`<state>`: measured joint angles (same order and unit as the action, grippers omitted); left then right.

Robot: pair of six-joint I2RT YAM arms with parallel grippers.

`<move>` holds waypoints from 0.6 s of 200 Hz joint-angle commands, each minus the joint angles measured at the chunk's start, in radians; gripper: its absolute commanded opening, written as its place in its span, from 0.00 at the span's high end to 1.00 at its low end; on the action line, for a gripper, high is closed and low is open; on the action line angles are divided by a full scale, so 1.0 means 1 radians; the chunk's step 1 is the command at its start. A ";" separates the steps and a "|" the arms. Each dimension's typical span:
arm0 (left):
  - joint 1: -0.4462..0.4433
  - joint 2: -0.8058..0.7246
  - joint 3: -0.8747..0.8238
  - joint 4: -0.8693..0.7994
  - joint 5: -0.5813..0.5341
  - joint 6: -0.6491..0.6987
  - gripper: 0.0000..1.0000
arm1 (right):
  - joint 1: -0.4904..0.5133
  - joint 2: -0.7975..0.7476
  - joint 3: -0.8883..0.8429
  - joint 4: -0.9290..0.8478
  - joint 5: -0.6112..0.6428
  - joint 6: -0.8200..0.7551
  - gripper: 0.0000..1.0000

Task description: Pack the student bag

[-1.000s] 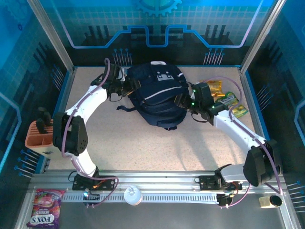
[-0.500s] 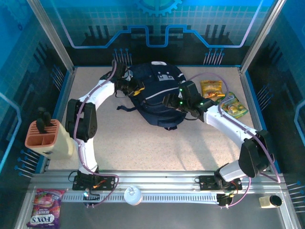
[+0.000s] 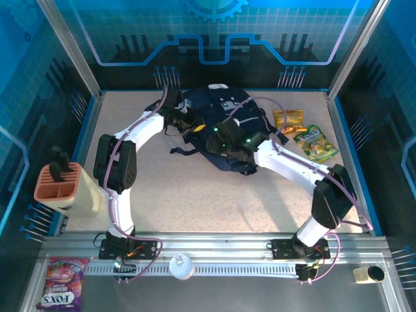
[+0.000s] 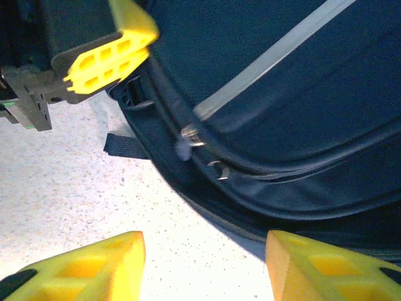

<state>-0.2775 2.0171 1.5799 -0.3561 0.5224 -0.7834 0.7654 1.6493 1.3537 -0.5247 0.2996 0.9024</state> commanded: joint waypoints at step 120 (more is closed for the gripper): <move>-0.089 -0.059 -0.049 0.139 0.093 -0.120 1.00 | -0.010 0.183 0.149 -0.239 0.264 0.262 0.55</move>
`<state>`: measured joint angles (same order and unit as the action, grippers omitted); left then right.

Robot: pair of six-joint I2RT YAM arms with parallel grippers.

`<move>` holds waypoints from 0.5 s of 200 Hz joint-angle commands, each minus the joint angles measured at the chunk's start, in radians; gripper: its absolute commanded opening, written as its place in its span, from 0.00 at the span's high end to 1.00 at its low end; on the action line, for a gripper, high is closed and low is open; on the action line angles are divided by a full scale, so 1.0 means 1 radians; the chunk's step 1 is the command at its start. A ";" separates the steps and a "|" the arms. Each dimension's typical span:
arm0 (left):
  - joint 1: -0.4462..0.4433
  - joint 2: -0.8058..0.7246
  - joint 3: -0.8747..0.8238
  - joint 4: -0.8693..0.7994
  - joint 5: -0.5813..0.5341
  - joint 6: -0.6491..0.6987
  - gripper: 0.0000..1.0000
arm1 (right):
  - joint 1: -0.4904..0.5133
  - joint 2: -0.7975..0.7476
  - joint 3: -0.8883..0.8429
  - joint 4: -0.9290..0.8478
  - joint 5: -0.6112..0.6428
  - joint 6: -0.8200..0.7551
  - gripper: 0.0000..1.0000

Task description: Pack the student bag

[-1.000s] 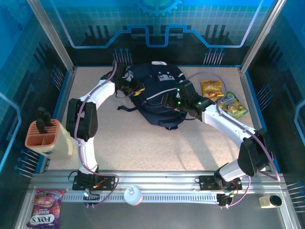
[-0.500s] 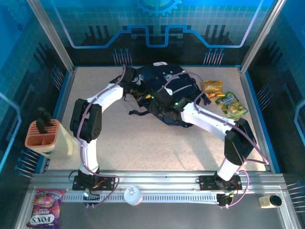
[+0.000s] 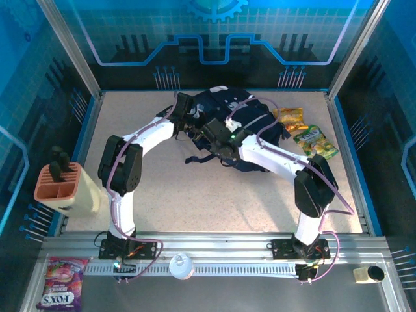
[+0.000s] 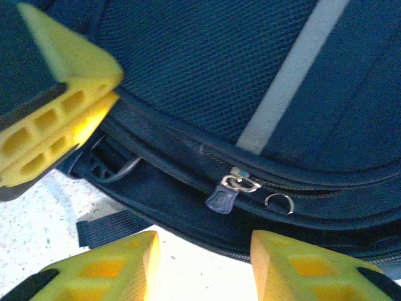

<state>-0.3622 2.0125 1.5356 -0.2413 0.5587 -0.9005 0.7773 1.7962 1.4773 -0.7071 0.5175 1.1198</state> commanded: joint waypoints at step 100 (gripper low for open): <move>0.019 -0.057 -0.010 0.011 0.029 0.013 1.00 | -0.066 0.070 0.053 -0.156 0.107 -0.014 0.74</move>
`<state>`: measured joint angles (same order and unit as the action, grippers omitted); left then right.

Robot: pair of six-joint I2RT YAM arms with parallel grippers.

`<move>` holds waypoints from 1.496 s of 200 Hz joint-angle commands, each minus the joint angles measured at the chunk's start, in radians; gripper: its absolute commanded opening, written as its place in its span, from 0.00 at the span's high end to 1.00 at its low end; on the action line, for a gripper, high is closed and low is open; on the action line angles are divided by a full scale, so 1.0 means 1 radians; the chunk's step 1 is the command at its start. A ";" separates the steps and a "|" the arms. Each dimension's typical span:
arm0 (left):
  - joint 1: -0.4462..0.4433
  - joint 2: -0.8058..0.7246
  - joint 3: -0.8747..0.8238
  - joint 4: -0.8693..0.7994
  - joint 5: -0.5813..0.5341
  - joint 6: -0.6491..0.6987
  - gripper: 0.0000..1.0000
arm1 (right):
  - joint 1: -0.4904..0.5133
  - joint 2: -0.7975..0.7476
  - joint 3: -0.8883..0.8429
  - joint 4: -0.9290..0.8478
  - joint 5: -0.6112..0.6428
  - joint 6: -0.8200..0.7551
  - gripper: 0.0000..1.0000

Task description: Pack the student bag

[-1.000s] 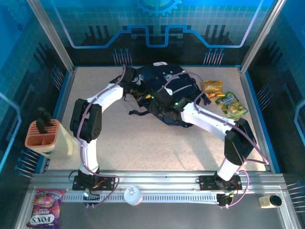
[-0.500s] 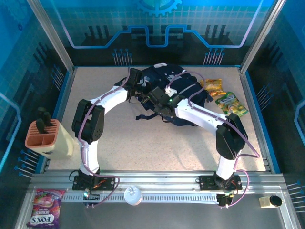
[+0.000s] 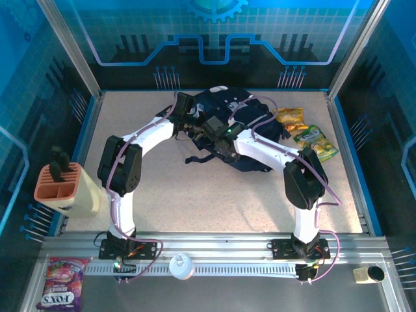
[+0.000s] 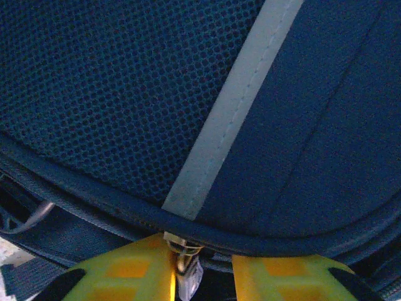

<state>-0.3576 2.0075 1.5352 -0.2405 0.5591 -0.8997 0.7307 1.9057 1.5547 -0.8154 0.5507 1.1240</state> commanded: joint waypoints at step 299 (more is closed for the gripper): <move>0.299 -0.556 -0.542 0.034 -0.109 -0.033 0.41 | 0.056 0.075 0.110 0.455 -0.586 -0.867 1.00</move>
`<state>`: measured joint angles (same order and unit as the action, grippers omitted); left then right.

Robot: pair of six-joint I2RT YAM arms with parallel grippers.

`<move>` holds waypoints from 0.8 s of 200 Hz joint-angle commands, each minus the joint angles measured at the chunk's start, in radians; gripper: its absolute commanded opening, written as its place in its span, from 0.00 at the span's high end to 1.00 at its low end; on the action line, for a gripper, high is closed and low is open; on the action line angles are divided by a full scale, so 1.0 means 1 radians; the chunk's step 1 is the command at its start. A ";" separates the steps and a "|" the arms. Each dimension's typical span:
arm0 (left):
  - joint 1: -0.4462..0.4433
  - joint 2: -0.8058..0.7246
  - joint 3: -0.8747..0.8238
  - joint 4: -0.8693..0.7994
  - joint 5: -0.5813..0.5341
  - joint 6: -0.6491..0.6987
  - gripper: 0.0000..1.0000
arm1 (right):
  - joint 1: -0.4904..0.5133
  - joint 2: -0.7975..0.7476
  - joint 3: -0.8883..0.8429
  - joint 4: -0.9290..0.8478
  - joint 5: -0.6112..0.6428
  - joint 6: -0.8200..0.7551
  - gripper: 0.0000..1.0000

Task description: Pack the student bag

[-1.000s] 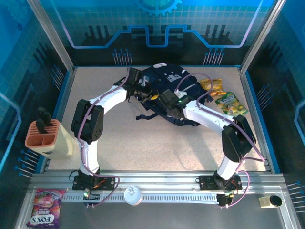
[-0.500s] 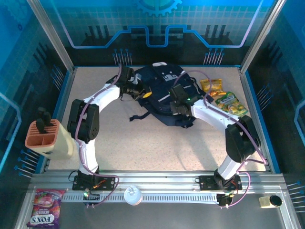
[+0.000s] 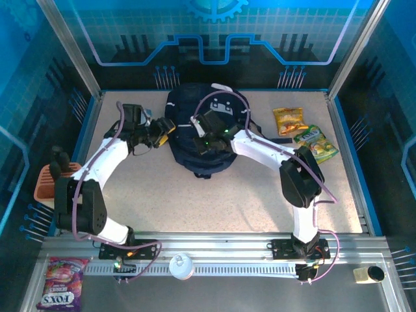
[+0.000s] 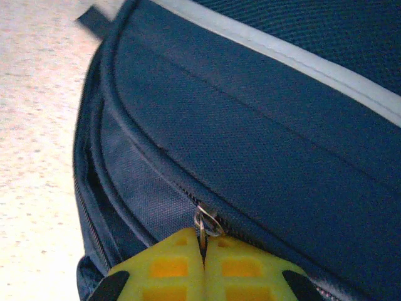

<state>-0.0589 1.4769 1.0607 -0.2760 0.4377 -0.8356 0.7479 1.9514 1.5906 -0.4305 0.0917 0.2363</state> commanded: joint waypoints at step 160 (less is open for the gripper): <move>-0.018 0.178 0.068 0.068 -0.056 -0.092 1.00 | 0.026 -0.056 -0.107 0.054 -0.025 0.020 1.00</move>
<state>-0.0856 1.6257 1.0843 -0.2180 0.4370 -0.9619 0.7822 1.9881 1.5780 -0.3504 0.0177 0.2829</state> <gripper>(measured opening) 0.065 0.050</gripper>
